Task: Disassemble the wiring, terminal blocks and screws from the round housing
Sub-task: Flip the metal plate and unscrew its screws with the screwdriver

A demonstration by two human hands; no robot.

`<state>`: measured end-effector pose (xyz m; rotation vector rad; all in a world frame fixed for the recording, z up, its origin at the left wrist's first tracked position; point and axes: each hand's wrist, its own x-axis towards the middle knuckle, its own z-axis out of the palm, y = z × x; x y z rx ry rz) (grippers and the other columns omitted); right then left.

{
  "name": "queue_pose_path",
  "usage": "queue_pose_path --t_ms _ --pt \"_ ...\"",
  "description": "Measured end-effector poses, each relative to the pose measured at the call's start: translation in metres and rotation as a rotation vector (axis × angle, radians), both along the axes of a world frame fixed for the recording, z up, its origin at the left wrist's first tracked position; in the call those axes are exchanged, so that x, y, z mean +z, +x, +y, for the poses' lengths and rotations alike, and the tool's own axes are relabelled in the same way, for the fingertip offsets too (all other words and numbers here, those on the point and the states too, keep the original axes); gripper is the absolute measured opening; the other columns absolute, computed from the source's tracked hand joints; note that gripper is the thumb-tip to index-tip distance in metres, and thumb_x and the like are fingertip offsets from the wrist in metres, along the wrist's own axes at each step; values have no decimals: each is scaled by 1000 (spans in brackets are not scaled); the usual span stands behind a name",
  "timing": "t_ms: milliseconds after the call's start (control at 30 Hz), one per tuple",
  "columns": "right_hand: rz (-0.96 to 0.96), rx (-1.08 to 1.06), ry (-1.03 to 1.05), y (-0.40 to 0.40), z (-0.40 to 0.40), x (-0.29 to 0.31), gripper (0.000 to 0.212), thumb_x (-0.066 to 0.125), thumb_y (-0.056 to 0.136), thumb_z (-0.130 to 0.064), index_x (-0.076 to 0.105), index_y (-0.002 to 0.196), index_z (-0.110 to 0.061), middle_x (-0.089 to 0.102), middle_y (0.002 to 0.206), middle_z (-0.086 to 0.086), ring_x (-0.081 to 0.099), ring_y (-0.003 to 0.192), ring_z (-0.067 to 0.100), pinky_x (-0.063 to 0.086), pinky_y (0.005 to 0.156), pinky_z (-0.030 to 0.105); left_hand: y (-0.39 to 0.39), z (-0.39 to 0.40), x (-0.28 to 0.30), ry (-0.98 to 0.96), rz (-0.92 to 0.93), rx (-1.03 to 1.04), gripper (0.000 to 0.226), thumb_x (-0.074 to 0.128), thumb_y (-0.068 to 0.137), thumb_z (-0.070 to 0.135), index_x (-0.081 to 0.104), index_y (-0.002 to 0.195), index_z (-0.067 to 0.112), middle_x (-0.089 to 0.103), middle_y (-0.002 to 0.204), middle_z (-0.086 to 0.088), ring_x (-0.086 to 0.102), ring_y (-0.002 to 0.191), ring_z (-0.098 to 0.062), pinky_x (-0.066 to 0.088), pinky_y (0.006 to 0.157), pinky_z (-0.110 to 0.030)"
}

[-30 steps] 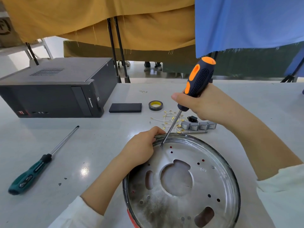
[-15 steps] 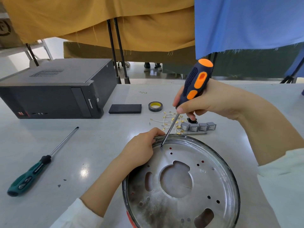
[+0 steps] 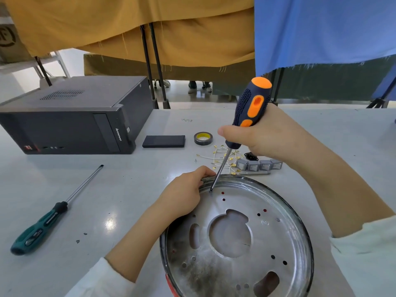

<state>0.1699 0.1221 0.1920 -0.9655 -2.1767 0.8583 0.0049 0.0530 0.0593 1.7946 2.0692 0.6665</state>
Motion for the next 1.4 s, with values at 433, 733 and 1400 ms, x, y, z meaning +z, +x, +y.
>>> queue_pose_path --t_ms 433,733,1400 --pt "-67 226 -181 8 -3 12 5 68 80 -16 69 78 -12 61 63 -4 44 55 12 38 51 22 0 0 -1 5 -3 -7 51 38 92 -1 48 126 36 64 122 3 58 109 -16 41 77 -24" --pt "-72 71 6 -1 -6 4 35 66 83 -41 53 68 -13 47 42 -12 37 35 4 29 37 10 0 0 0 6 -5 -7 51 38 93 -1 47 127 36 63 124 2 58 111 -18 47 86 -30" --pt "-12 94 26 0 -10 3 35 64 85 -47 57 56 -27 53 43 -19 48 42 -5 32 39 4 -1 1 -2 -3 -8 6 52 38 92 -1 47 126 38 64 122 3 57 108 -15 43 79 -26"
